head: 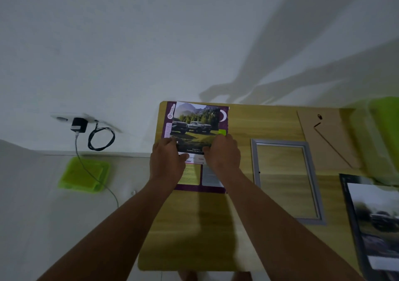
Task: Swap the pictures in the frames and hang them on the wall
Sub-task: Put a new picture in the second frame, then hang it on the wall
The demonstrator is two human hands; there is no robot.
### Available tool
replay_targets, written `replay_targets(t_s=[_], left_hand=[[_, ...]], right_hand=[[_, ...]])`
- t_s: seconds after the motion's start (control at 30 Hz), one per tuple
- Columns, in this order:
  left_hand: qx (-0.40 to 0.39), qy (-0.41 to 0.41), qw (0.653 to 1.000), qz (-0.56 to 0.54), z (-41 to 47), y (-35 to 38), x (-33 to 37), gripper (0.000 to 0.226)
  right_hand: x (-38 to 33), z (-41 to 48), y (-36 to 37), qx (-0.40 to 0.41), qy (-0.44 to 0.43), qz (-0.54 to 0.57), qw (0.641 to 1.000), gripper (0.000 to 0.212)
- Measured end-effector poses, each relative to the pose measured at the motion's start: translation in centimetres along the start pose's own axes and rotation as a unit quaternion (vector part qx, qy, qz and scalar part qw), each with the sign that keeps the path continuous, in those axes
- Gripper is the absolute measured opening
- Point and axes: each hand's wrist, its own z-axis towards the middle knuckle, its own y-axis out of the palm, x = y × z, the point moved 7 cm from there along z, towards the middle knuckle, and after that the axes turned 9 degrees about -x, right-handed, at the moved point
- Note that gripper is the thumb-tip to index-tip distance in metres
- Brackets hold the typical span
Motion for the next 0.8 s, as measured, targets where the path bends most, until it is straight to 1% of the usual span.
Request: replay_targets(t_s=[0.07, 0.13, 0.2, 0.27, 0.37, 0.43, 0.47, 0.53, 0.6, 0.67, 0.7, 0.77, 0.8], left_hand=[[-0.003, -0.001, 1.000, 0.004, 0.0, 0.1, -0.1, 0.044], [-0.010, -0.007, 1.000, 0.003, 0.2, 0.2, -0.3, 0.046], [-0.016, -0.016, 1.000, -0.011, 0.4, 0.1, -0.5, 0.047], [-0.011, -0.026, 0.999, -0.038, 0.3, -0.1, -0.7, 0.047], [0.012, -0.043, 0.996, -0.078, -0.1, -1.0, -0.6, 0.041], [0.008, -0.054, 0.990, -0.132, -0.4, -1.7, -0.3, 0.030], [-0.001, -0.061, 0.984, -0.169, -0.6, -2.0, 0.0, 0.026], [-0.008, -0.070, 0.966, -0.248, -1.0, -2.6, 0.4, 0.028], [0.014, -0.055, 0.959, -0.279, -1.8, -4.1, 1.3, 0.031], [0.050, -0.013, 0.963, -0.263, -3.0, -5.8, 3.2, 0.031], [0.067, 0.017, 0.966, -0.251, -3.9, -6.6, 4.5, 0.030], [0.094, 0.089, 0.967, -0.218, -5.8, -7.9, 7.7, 0.029], [0.099, 0.125, 0.967, -0.200, -6.8, -8.2, 9.4, 0.029]], right_hand=[[0.2, 0.2, 0.0, 0.008, 0.019, 0.024, 1.000, 0.030], [0.5, 0.5, -0.3, 0.016, 0.028, 0.110, 0.993, 0.032], [0.6, 0.5, -0.6, 0.010, 0.024, 0.225, 0.974, 0.023], [0.5, 0.3, -0.9, 0.006, 0.026, 0.307, 0.951, 0.017], [0.9, -0.4, -1.3, 0.007, 0.025, 0.407, 0.913, 0.018], [1.5, -1.0, -1.8, 0.001, 0.025, 0.452, 0.892, 0.018], [1.8, -1.4, -2.2, 0.002, 0.025, 0.465, 0.885, 0.019], [2.6, -2.2, -3.0, 0.005, 0.028, 0.476, 0.879, 0.021], [3.3, -3.0, -3.6, 0.007, 0.033, 0.466, 0.884, 0.024], [3.7, -3.5, -4.8, 0.027, 0.025, 0.429, 0.902, 0.029], [3.6, -3.7, -5.8, 0.050, 0.009, 0.415, 0.909, 0.027], [2.9, -4.3, -8.3, 0.084, -0.035, 0.406, 0.910, 0.020], [2.6, -4.9, -9.6, 0.085, -0.052, 0.408, 0.907, 0.024]])
